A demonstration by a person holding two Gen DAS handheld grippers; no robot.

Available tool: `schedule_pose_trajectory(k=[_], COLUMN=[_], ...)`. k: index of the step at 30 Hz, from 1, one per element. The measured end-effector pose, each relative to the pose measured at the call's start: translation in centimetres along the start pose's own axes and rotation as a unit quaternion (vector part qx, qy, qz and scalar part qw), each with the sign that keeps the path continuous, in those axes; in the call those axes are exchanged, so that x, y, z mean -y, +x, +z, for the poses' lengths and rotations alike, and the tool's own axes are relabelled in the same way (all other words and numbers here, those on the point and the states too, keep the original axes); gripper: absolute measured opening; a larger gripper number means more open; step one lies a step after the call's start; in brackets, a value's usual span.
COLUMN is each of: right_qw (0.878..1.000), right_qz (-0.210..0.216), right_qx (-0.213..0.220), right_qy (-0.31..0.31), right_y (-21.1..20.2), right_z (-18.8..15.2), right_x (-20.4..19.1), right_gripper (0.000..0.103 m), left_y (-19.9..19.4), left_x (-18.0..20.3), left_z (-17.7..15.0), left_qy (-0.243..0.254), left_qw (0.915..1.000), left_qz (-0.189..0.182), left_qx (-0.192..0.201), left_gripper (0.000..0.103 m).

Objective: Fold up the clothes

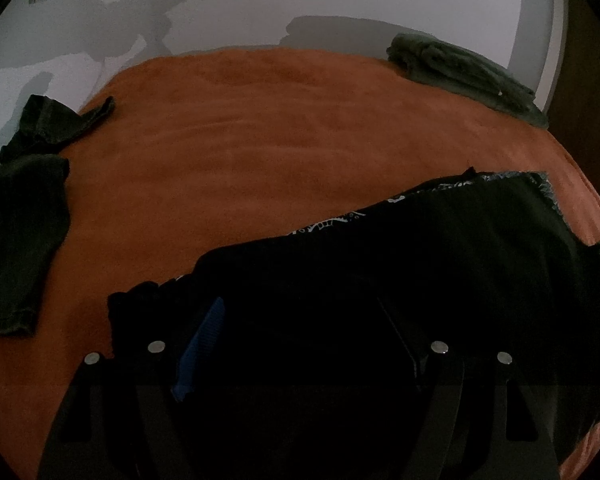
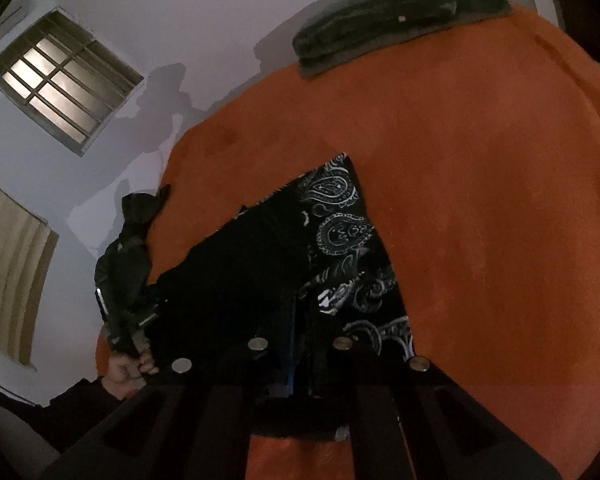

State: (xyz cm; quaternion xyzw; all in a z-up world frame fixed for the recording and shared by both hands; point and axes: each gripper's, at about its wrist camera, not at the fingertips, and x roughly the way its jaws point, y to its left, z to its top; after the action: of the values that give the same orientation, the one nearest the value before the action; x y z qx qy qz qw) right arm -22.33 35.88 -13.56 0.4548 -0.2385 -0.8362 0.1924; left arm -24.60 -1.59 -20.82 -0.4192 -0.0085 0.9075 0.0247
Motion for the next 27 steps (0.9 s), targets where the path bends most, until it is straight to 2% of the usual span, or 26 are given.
schedule_pose_trajectory(k=[8, 13, 14, 16, 18, 20, 24, 27], right_qw=[0.996, 0.993, 0.993, 0.996, 0.995, 0.992, 0.990, 0.994], right_qz=[-0.068, -0.083, -0.071, -0.071, -0.100, -0.117, -0.135, -0.101], right_qx=[-0.032, -0.037, -0.024, -0.006, -0.017, -0.030, -0.034, -0.038], right_qy=[0.055, 0.080, 0.090, 0.055, 0.019, 0.045, 0.035, -0.002], right_y=[-0.5, 0.3, -0.4, -1.5, -1.3, -0.5, -0.2, -0.3], right_z=[-4.8, -6.0, -5.7, -5.3, -5.2, -5.7, -6.4, -6.5], right_x=[3.9, 5.6, 5.1, 3.7, 3.4, 5.3, 5.7, 2.9], right_gripper=[0.003, 0.002, 0.002, 0.002, 0.000, 0.000, 0.003, 0.003], left_y=[-0.1, 0.2, 0.3, 0.2, 0.2, 0.2, -0.3, -0.7], left_x=[-0.9, -1.1, -1.3, -1.6, -1.6, -1.6, -2.0, -2.2], left_z=[-0.1, 0.2, 0.3, 0.2, 0.2, 0.3, 0.6, 0.8], left_qy=[-0.022, -0.014, -0.014, -0.016, -0.017, -0.018, -0.015, -0.018], left_qw=[0.9995, 0.9995, 0.9994, 0.9993, 0.9992, 0.9990, 0.9984, 0.9979], left_qz=[-0.024, -0.029, -0.031, -0.035, -0.037, -0.040, -0.053, -0.063], left_qx=[0.003, 0.002, 0.002, 0.001, 0.000, -0.001, -0.004, -0.005], left_gripper=[0.077, 0.077, 0.077, 0.077, 0.077, 0.077, 0.077, 0.077])
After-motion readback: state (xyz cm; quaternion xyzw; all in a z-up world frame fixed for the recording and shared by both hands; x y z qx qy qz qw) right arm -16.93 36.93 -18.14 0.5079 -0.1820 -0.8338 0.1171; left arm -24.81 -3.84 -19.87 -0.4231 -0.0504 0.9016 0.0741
